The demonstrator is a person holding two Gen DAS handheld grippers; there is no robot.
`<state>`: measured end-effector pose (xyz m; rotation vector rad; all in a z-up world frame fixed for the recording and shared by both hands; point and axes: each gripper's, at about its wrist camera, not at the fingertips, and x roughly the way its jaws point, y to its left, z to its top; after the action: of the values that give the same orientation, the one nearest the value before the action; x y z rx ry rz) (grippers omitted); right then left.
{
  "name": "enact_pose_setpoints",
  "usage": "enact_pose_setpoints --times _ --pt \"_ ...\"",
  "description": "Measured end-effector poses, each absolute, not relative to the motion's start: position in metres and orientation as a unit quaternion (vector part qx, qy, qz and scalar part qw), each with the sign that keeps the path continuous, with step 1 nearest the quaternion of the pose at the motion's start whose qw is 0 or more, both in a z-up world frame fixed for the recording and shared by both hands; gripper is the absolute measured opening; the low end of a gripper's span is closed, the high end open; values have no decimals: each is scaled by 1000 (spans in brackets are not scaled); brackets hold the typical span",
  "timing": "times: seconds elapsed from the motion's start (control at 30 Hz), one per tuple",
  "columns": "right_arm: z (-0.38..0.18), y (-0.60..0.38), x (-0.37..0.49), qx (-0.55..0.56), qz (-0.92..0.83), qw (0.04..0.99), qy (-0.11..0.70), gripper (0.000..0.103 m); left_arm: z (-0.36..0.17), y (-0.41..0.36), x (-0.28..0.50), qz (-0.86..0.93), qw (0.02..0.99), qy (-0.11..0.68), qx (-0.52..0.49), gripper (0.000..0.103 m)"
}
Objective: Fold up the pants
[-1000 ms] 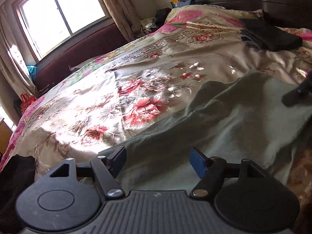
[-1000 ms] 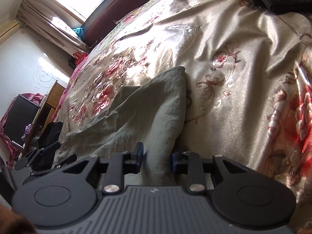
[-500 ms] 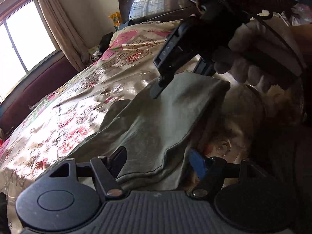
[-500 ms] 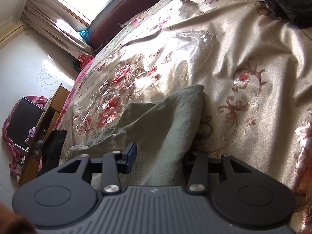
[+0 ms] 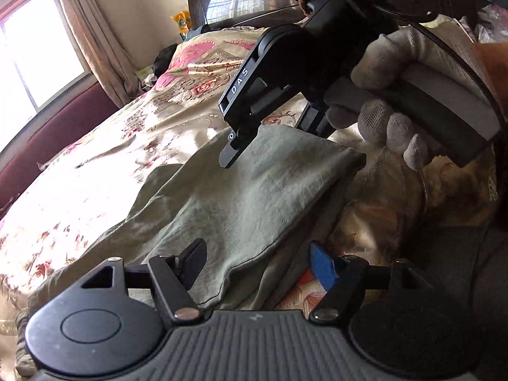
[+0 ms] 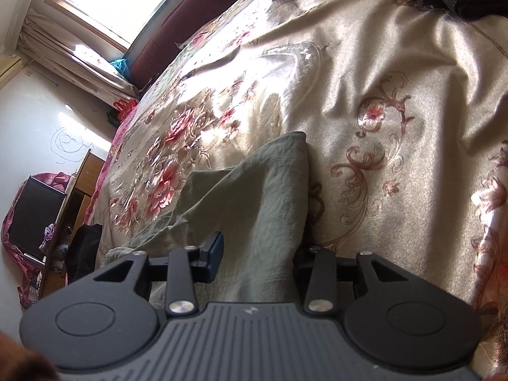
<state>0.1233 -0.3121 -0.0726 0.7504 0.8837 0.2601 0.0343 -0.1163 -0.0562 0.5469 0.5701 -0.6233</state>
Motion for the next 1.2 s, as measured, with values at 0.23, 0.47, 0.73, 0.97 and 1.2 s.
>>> enact_pose_setpoints --times 0.23,0.47,0.73,0.97,1.2 --pt "-67 -316 123 351 108 826 427 7 -55 -119 36 -305 878 271 251 85" --pt "-58 -303 133 311 118 835 438 12 -45 -96 45 -284 887 280 232 78" --pt "-79 -301 130 335 108 825 443 17 -25 -21 59 -210 916 301 160 78" --pt "-48 -297 125 342 98 830 430 4 -41 0 86 -168 912 341 156 78" --pt "20 -221 136 224 104 865 436 4 -45 10 75 -181 923 317 121 78"
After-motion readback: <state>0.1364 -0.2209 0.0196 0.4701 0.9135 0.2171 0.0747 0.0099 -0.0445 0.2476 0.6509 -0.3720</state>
